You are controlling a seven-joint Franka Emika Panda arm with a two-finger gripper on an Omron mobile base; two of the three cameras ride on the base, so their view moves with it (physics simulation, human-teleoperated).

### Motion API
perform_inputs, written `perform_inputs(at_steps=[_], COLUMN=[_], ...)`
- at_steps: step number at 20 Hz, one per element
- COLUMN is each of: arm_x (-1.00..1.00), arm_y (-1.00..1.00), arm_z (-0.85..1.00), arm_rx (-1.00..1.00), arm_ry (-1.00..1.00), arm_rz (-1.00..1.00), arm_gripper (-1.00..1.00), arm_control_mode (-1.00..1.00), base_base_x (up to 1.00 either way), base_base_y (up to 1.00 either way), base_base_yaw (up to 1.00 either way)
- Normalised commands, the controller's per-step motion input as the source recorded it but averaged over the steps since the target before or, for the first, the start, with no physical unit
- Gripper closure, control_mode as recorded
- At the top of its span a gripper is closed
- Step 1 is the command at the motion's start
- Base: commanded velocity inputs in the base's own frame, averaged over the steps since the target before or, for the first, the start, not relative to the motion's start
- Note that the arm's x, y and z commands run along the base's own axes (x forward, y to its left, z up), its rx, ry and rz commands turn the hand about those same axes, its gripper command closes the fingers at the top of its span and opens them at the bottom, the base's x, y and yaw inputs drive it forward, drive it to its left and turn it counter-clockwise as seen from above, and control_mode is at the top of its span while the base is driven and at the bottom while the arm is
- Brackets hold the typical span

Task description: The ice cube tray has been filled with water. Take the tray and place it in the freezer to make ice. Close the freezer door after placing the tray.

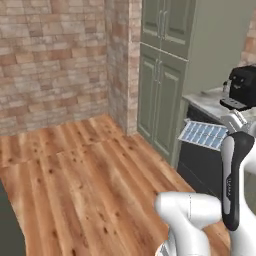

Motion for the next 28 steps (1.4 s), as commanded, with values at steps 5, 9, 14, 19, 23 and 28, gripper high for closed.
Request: perform_inputs(at_steps=[5,9,14,19,23,28], arm_x=[0.00,0.00,0.00,0.00,0.00,0.00], arm_y=[0.00,0.00,0.00,0.00,0.00,0.00], arm_z=[0.00,0.00,0.00,0.00,0.00,0.00], arm_rx=[0.00,0.00,0.00,0.00,0.00,0.00], arm_ry=[0.00,0.00,0.00,0.00,0.00,0.00], arm_rz=[0.00,0.00,0.00,0.00,0.00,0.00], arm_gripper=[1.00,1.00,1.00,1.00,1.00,1.00], arm_control_mode=[1.00,1.00,1.00,1.00,1.00,1.00], base_base_x=[-0.21,-0.32,-0.43,-0.56,-0.63,-0.63], base_base_y=[0.00,0.00,0.00,0.00,0.00,0.00], base_base_yaw=[0.59,0.58,0.57,0.57,0.57,0.56])
